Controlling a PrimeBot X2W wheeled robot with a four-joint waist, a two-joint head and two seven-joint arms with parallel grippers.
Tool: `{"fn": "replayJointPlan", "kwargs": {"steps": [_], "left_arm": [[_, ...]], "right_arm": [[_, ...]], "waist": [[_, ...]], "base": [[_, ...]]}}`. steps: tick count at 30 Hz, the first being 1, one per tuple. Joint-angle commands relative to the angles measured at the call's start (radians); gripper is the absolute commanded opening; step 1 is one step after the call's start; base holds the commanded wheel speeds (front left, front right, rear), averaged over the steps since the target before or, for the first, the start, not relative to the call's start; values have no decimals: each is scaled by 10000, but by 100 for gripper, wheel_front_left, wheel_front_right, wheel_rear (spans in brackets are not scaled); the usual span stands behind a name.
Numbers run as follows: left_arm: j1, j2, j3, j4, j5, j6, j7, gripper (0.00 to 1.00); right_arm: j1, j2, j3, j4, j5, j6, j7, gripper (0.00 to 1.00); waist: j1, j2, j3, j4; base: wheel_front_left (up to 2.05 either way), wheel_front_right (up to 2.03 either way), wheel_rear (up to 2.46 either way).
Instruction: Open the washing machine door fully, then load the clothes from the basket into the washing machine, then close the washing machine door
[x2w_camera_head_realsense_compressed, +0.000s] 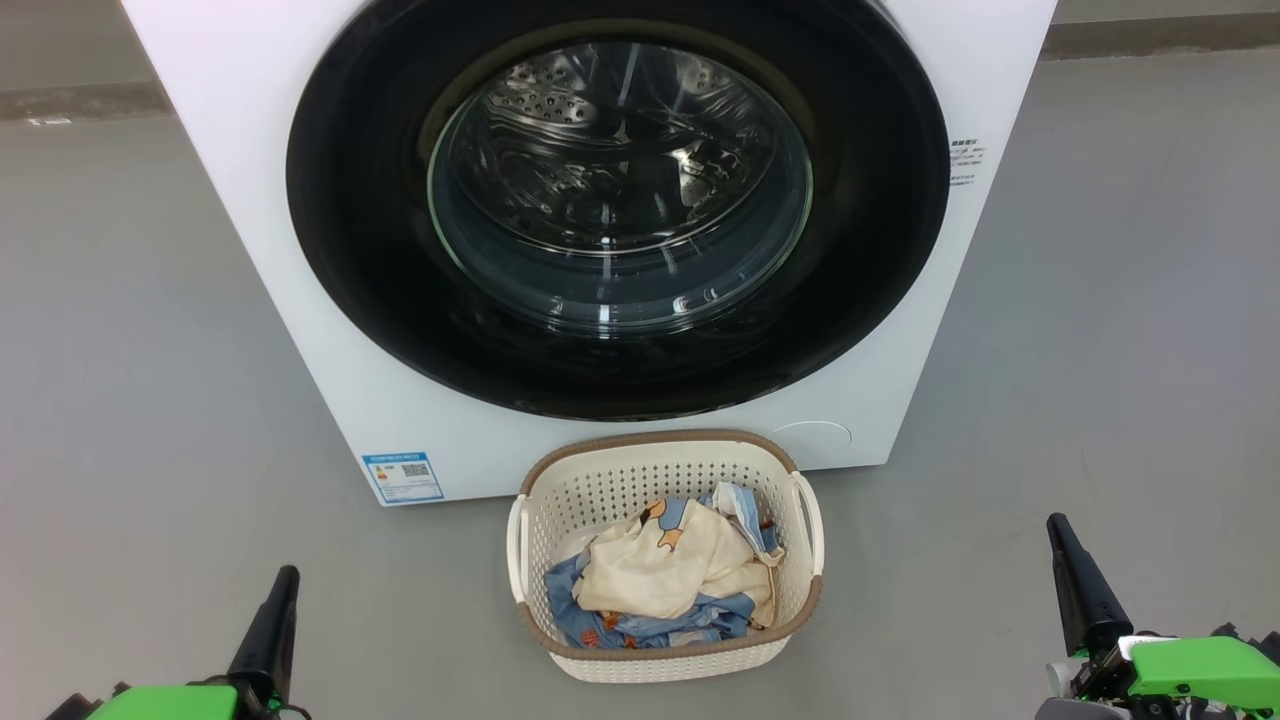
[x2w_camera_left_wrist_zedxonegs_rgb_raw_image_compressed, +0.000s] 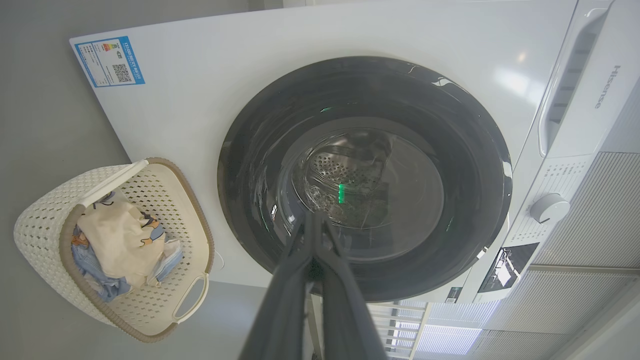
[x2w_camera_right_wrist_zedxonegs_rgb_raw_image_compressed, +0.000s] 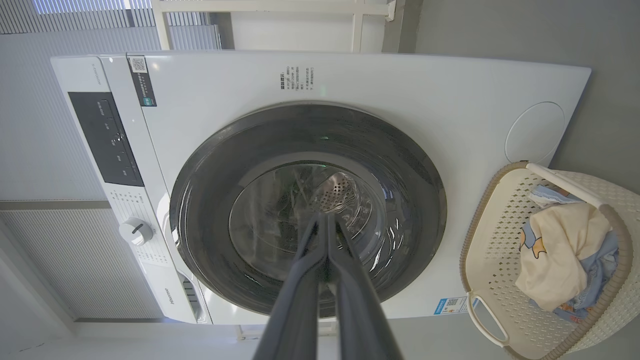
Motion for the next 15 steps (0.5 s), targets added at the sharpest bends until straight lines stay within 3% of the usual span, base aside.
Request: {"fn": "replayJointPlan", "kwargs": {"steps": [1, 15], "left_arm": [[-440, 105, 354, -224, 154, -71, 60, 0], [-441, 104, 356, -224, 156, -71, 62, 0]], "right_arm": [[-424, -43, 235, -246, -124, 16, 93, 0], [-425, -42, 234, -245, -124, 16, 94, 0]], "waist": [[0, 0, 0, 0], [0, 0, 0, 0]], "base": [[0, 0, 0], [0, 0, 0]]}}
